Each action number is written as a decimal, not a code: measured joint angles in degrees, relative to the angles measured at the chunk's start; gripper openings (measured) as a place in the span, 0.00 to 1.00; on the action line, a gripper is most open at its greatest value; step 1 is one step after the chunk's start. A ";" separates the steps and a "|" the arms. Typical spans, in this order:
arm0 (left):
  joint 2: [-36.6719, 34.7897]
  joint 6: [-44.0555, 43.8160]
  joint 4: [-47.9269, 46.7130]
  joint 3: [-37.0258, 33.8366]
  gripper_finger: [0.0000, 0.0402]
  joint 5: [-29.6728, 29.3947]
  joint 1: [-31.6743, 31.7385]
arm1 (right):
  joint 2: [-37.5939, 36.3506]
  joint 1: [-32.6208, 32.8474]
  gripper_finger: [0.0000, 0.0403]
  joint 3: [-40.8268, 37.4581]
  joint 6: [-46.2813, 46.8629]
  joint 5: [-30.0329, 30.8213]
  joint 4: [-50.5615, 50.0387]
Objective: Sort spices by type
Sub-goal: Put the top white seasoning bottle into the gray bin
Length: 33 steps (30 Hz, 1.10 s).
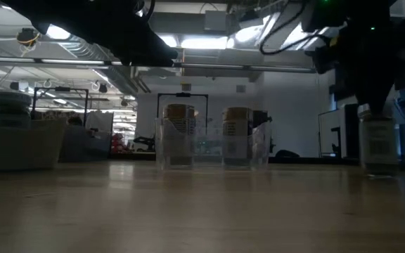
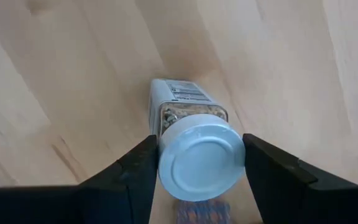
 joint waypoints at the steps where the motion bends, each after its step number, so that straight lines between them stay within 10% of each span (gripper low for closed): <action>1: 0.00 -0.04 0.00 0.00 0.61 0.00 0.00 | 0.02 0.39 0.52 0.00 0.00 0.04 1.28; 33: 0.01 -0.16 0.21 -0.02 0.61 0.02 0.26 | 7.34 12.65 0.52 2.11 -10.61 5.68 32.14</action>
